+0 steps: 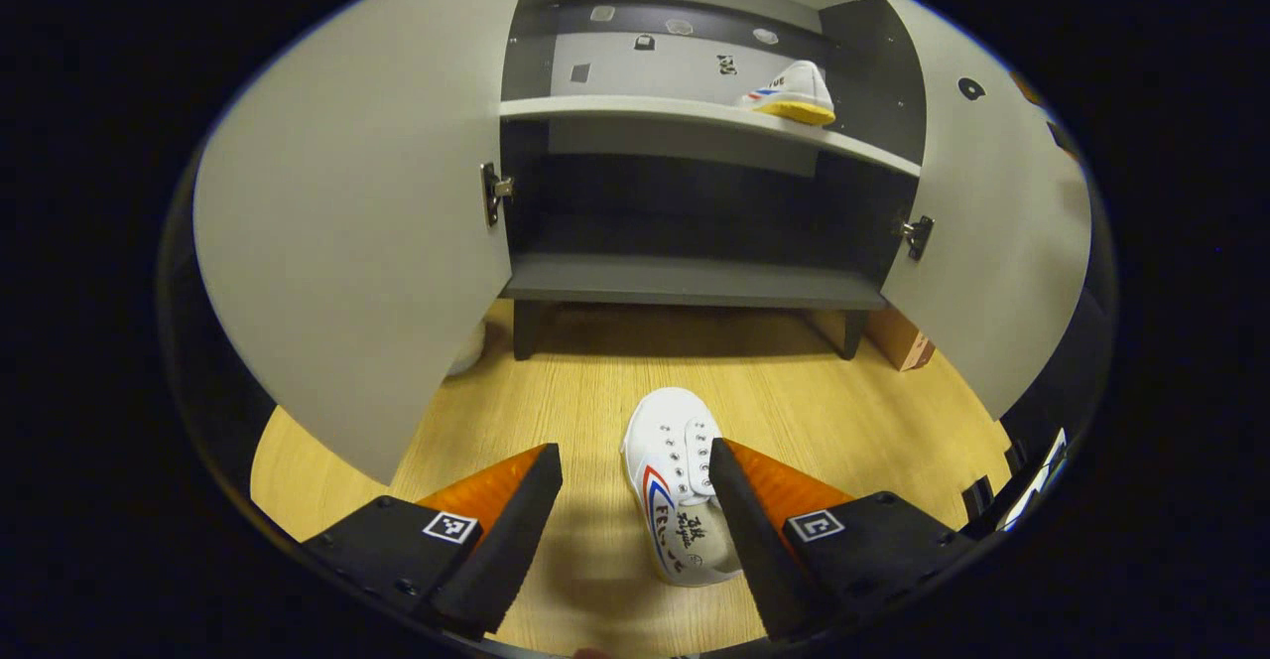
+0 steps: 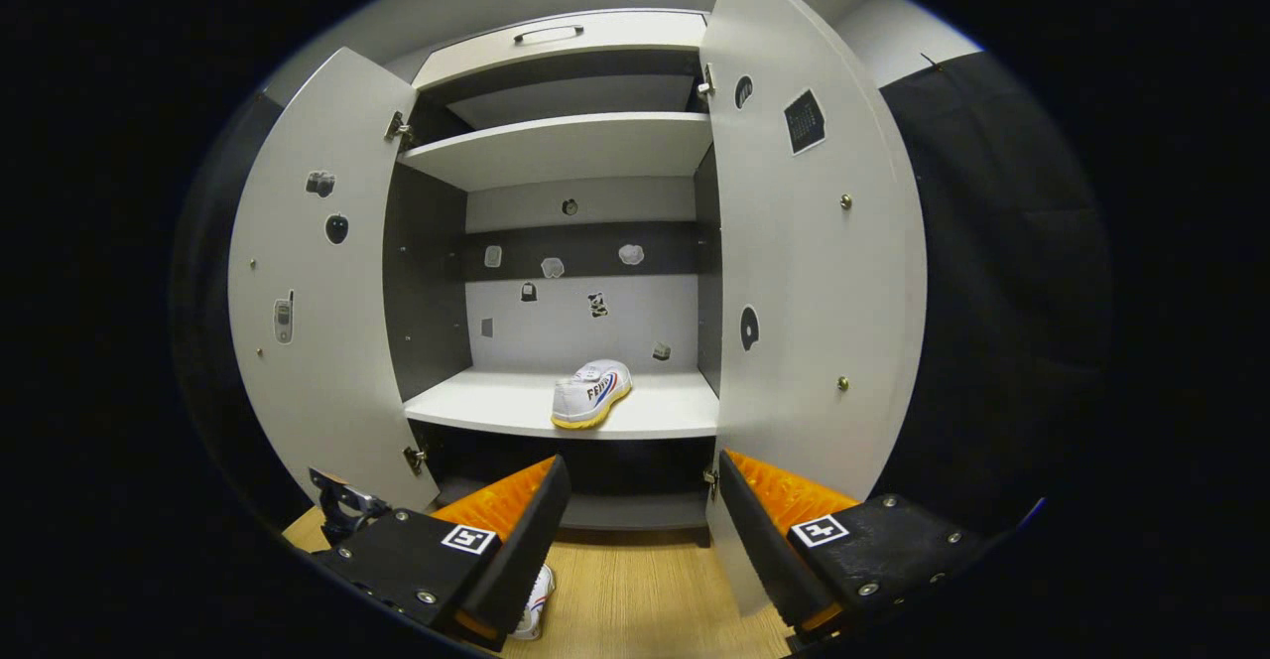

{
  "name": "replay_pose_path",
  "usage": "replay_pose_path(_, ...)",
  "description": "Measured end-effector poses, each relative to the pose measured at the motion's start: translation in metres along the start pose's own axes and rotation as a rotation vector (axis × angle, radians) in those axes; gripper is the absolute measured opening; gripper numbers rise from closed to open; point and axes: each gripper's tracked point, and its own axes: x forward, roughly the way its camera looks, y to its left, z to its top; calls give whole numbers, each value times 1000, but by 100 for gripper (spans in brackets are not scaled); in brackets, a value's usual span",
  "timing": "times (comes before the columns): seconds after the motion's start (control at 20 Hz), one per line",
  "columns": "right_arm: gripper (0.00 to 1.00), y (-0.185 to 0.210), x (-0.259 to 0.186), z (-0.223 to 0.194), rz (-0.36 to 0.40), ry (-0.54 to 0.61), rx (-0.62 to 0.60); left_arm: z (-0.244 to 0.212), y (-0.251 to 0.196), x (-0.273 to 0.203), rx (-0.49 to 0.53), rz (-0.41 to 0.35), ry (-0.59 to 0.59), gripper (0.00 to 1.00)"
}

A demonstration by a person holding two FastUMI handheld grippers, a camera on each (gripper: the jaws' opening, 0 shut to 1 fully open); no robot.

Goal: Grab one shoe with the right hand and put it into the shoe cabinet, grab the other shoe with the left hand and put it into the shoe cabinet; then close the right door with the right hand and the left door with the left hand.

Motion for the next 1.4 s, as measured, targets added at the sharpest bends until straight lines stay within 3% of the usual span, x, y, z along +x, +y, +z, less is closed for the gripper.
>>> replay_pose_path(0.45,92,-7,-6,-18,-2,34,8,-61,1,53,-5,-12,188,100)
replay_pose_path(0.5,93,-9,-5,-19,-4,37,6,-63,2,57,1,-13,197,96)
replay_pose_path(0.8,92,-7,-6,-32,0,69,26,-75,-3,67,-30,-43,216,98)
replay_pose_path(0.95,92,-6,-7,-37,2,83,36,-82,-16,68,-72,-96,237,78)
replay_pose_path(1.05,92,-6,-7,-39,2,90,40,-81,-16,68,-48,-82,248,53)
replay_pose_path(1.1,93,-6,-8,-39,1,91,40,-80,-14,68,-24,-62,259,51)
replay_pose_path(1.15,93,-6,-9,-38,0,90,41,-82,-12,66,-1,-36,271,39)
replay_pose_path(1.2,93,-6,-10,-38,-1,88,42,-81,-9,67,-6,-31,272,39)
replay_pose_path(1.25,93,-6,-11,-37,-3,85,40,-79,-7,64,-3,-11,279,16)
replay_pose_path(1.3,92,-7,-11,-37,-5,84,39,-76,-8,65,0,-13,276,7)
replay_pose_path(1.4,93,-7,-14,-36,-4,84,44,-69,-7,64,3,-25,290,7)
